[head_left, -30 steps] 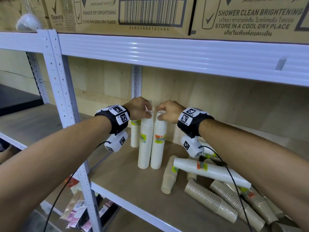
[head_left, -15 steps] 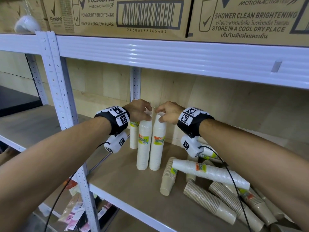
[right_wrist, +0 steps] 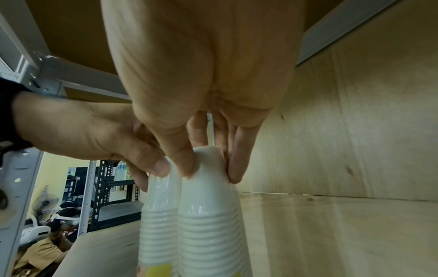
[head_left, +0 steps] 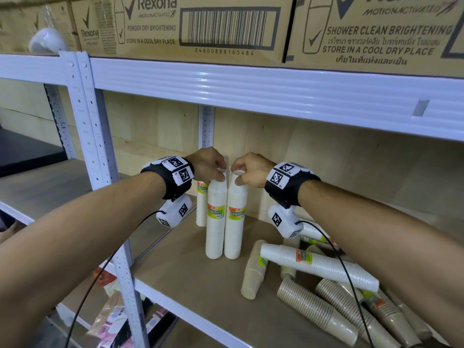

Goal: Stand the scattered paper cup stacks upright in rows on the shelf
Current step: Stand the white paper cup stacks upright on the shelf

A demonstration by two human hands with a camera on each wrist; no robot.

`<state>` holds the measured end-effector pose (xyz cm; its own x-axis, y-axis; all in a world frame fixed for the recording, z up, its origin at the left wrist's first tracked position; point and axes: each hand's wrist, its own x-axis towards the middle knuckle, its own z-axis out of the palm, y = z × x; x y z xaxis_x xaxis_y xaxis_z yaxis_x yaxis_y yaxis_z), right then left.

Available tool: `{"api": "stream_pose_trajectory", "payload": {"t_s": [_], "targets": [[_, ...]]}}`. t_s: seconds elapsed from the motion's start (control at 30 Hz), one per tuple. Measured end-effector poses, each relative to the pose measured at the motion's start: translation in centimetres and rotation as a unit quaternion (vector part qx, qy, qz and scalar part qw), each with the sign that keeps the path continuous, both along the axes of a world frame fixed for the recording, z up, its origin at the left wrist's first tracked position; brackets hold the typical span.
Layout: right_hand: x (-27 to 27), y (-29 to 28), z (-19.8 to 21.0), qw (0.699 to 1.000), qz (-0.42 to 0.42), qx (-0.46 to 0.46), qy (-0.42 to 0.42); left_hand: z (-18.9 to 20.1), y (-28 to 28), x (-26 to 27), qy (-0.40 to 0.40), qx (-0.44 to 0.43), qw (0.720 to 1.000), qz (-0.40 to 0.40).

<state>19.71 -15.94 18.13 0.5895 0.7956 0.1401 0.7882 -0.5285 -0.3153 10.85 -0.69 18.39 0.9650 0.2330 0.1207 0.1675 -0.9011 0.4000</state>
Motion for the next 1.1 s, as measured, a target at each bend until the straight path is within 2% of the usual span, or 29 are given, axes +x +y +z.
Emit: {"api": "stream_pose_trajectory", "payload": {"t_s": [0.17, 0.5, 0.8, 1.1], "targets": [[-0.5, 1.1, 0.6, 0.999, 0.024, 0.03, -0.002, 1.0, 1.3, -0.5, -0.008, -0.01, 1.0, 0.025], [-0.8, 4.8, 0.0, 0.998, 0.007, 0.059, -0.001, 0.9, 4.5, -0.8, -0.022, 0.039, 0.997, 0.064], [-0.5, 6.5, -0.9, 0.998, 0.018, 0.061, 0.021, -0.6, 6.2, -0.1, -0.023, 0.014, 0.997, 0.073], [0.1, 6.7, -0.9, 0.998, 0.0, 0.053, 0.017, -0.4, 6.4, -0.2, -0.039, 0.014, 0.997, 0.068]]}}
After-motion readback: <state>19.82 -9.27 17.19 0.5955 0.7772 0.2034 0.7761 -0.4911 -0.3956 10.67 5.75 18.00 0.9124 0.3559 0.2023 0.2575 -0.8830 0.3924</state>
